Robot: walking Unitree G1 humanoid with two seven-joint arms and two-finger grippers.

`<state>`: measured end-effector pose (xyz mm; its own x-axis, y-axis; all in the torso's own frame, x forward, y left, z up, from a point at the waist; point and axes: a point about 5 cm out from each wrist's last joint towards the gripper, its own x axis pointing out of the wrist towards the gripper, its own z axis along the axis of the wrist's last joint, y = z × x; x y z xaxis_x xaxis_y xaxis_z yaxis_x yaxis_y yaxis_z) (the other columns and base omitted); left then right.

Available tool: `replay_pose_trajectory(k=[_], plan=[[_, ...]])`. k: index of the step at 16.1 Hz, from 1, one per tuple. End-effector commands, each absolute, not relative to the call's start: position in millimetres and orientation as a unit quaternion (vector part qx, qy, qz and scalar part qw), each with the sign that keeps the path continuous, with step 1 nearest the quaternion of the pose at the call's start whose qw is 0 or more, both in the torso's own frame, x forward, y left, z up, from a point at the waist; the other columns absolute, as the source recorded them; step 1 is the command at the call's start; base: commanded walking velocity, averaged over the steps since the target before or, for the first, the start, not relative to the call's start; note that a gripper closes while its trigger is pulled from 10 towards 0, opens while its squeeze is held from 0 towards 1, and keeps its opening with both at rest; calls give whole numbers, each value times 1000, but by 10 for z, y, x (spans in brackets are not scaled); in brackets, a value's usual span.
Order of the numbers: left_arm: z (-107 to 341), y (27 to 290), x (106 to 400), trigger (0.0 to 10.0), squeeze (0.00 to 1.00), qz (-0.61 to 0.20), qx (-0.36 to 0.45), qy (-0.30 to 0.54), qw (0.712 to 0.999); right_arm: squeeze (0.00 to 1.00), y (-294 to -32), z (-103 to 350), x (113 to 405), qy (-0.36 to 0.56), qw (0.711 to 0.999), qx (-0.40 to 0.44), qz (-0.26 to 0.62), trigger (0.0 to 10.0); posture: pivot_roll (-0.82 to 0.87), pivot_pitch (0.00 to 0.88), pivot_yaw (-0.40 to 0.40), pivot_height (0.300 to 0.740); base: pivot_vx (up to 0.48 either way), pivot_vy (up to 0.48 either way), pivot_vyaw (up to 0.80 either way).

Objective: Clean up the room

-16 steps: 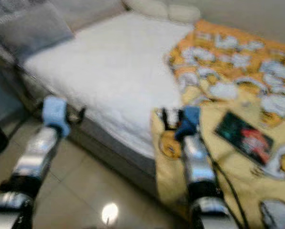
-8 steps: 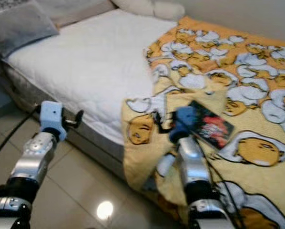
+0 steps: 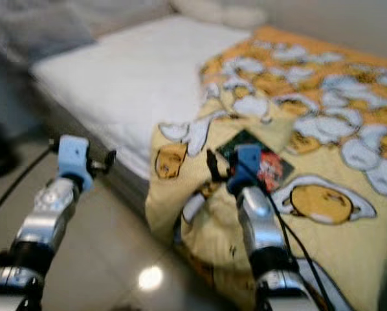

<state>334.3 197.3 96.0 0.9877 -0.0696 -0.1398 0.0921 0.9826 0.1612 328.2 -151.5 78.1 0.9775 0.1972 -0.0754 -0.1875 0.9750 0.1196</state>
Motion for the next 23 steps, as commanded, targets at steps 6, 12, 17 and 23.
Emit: replay_pose_trajectory(k=[6, 12, 17, 23], plan=[[948, 1959, 3341, 10000, 1000, -50, 95, 73, 992, 1000, -1514, 808, 3297, 43, 993, 58, 96, 10000, -26, 0, 19, 740, 0, -192, 400], [946, 1924, 3330, 10000, 1000, -71, 79, 69, 992, 1000, -1529, 767, 3294, 58, 993, 56, 81, 10000, -27, 0, 20, 740, 41, 0, 0], [937, 1931, 3324, 10000, 1000, -74, 77, 72, 992, 0, -1517, 737, 3299, 74, 994, 39, 75, 10000, -27, 0, 21, 740, 337, 0, 0], [930, 1917, 3322, 10000, 1000, -77, 80, 74, 991, 0, -1512, 715, 3294, 83, 993, 33, 77, 10000, -26, 0, 20, 740, 344, 0, -376]])
